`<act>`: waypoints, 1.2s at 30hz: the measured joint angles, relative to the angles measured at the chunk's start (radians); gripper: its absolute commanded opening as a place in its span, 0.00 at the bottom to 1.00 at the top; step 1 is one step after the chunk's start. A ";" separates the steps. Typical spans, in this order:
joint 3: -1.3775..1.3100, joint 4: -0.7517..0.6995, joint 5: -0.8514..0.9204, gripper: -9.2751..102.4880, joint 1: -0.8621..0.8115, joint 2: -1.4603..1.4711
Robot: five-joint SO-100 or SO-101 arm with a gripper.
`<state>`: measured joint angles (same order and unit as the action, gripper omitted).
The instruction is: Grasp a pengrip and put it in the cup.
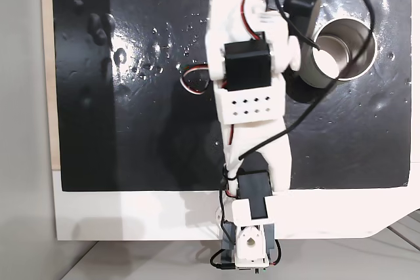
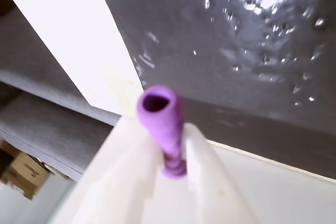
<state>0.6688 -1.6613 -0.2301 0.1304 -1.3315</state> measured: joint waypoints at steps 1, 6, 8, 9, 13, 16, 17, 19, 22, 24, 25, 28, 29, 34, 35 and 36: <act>0.025 -0.009 0.005 0.08 -0.031 -0.025; 0.120 -0.020 0.040 0.08 -0.195 -0.103; 0.141 -0.020 0.057 0.08 -0.256 -0.114; 0.146 -0.020 0.066 0.08 -0.285 -0.114; 0.150 -0.020 0.101 0.08 -0.393 -0.114; 0.150 -0.020 0.126 0.08 -0.453 -0.110; 0.149 -0.020 0.133 0.08 -0.469 -0.100; 0.146 -0.020 0.146 0.08 -0.503 -0.069; 0.107 -0.020 0.161 0.08 -0.541 -0.032; 0.094 -0.020 0.170 0.14 -0.557 -0.032; 0.091 -0.020 0.172 0.20 -0.561 -0.031; 0.091 -0.020 0.178 0.32 -0.569 -0.031; 0.091 -0.020 0.179 0.32 -0.571 -0.031; 0.091 -0.020 0.186 0.32 -0.575 -0.031; 0.091 -0.020 0.189 0.32 -0.577 -0.031; 0.092 -0.020 0.190 0.32 -0.577 -0.031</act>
<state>0.7609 -1.6812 -0.0399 -0.4464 -1.3622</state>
